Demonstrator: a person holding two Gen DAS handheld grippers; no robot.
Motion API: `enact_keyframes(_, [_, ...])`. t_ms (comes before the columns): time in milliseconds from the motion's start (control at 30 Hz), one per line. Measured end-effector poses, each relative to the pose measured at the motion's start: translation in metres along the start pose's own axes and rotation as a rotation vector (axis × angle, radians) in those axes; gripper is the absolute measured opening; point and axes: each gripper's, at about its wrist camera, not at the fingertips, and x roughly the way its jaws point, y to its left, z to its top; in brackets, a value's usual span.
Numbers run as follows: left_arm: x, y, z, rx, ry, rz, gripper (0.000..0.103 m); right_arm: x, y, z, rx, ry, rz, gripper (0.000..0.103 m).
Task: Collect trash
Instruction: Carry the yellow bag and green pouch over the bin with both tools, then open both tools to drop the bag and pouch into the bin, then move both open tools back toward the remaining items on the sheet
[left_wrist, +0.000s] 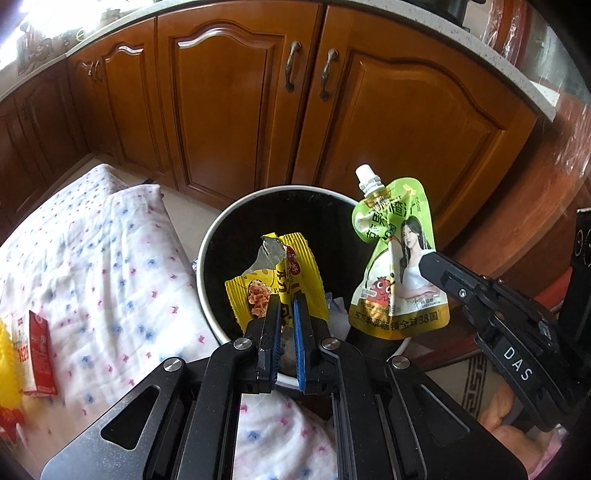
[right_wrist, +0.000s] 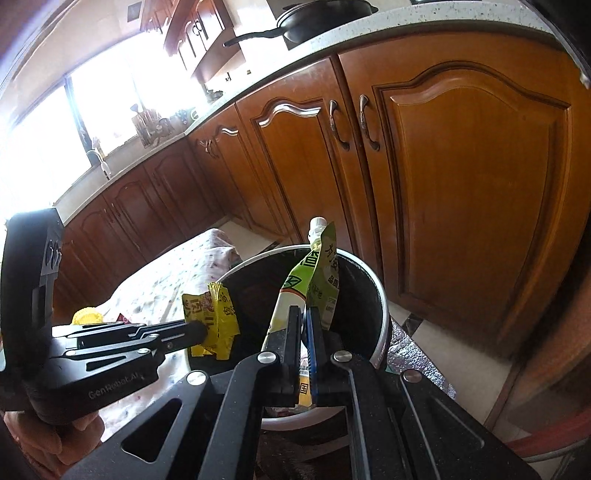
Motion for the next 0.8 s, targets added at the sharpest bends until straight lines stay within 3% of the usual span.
enact_keyframes(267, [0.009,-0.008,0.003,0.007,0.012,0.014,0.006,0.007,-0.005,0.004,0.014,0.014,-0.006,0.003])
enact_keyframes(400, [0.011,-0.008,0.002,-0.012,0.027,0.006,0.010,0.005,-0.010,0.005,0.040,0.006,-0.005,0.009])
enact_keyframes(567, [0.011,-0.006,0.001,-0.038,0.038,-0.010,0.039,0.001,-0.013,0.005,0.063,0.004,0.004,0.009])
enact_keyframes(633, [0.006,-0.006,-0.002,-0.042,0.029,-0.010,0.042,-0.001,-0.013,0.004,0.069,0.002,0.007,0.012])
enact_keyframes(800, [-0.009,0.000,-0.011,-0.062,0.009,-0.007,0.044,-0.010,-0.008,-0.003,0.078,-0.015,0.031,0.050])
